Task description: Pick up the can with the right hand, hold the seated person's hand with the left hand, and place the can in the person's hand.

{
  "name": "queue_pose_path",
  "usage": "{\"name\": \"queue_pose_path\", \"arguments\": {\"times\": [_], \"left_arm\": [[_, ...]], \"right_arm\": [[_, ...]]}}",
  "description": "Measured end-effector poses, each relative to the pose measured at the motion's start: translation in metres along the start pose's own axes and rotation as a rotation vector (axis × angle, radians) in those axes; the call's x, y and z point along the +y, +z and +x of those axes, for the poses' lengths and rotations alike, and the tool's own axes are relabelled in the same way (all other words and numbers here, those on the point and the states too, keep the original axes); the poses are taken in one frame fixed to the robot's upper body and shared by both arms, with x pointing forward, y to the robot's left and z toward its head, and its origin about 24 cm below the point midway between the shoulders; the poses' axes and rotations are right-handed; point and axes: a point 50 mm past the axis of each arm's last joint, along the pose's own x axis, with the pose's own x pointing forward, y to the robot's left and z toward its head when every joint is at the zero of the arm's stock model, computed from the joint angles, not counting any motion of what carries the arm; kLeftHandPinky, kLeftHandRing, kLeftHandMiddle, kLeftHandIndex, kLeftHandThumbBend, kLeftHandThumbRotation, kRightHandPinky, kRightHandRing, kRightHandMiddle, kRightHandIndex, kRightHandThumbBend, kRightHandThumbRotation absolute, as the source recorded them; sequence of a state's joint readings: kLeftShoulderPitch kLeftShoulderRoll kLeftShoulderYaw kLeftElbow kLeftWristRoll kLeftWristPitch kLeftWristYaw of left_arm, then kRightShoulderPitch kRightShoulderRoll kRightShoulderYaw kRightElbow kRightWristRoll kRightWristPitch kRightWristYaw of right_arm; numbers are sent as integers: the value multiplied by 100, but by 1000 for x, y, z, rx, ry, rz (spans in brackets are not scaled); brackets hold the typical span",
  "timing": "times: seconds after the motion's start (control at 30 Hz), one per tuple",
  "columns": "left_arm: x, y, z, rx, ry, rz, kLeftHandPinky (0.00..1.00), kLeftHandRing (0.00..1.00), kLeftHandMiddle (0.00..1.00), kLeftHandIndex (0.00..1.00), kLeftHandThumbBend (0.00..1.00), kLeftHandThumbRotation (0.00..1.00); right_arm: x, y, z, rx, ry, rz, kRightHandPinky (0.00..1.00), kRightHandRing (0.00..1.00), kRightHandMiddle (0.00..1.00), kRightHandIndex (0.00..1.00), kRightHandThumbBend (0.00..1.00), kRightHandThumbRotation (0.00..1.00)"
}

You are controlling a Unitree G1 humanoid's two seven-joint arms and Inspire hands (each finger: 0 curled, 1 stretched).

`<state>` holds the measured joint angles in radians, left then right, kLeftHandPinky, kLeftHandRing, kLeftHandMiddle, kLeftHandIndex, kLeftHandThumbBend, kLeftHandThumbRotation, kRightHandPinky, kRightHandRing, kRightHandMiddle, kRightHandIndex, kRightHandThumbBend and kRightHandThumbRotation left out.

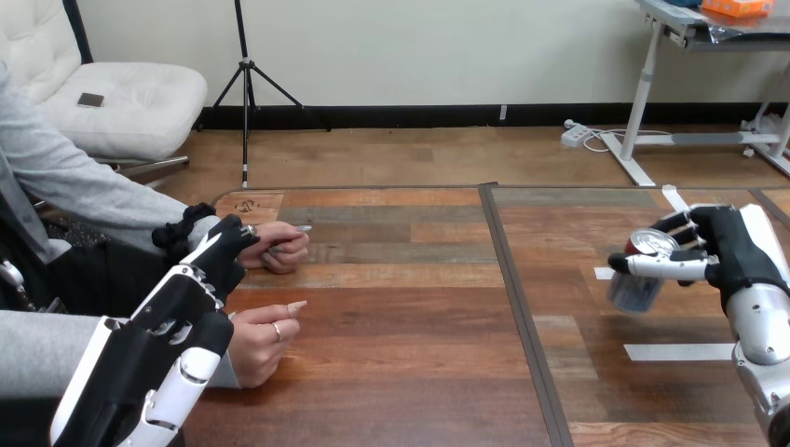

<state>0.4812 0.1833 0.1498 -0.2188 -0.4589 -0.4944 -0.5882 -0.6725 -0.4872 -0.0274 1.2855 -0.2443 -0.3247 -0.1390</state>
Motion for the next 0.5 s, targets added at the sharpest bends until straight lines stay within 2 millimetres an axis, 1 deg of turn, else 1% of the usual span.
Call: {"name": "queue_pose_path", "arguments": {"times": [0.17, 0.3, 0.4, 0.5], "left_arm": [[3, -1, 1, -11, 6, 25, 100, 100, 94, 81, 40, 53], [6, 0, 3, -8, 15, 86, 100, 98, 93, 82, 40, 51], [8, 1, 5, 1, 28, 138, 100, 97, 93, 83, 39, 45], [11, 3, 7, 7, 41, 194, 96, 95, 91, 84, 39, 38]], "right_arm": [[1, 6, 1, -38, 23, 1, 37, 41, 46, 45, 84, 0], [1, 10, 1, -70, 46, 6, 37, 41, 45, 45, 84, 0], [2, 14, 2, -93, 61, 7, 37, 41, 45, 45, 85, 0], [2, 18, 2, -115, 73, 10, 36, 40, 45, 45, 85, 0]]}}
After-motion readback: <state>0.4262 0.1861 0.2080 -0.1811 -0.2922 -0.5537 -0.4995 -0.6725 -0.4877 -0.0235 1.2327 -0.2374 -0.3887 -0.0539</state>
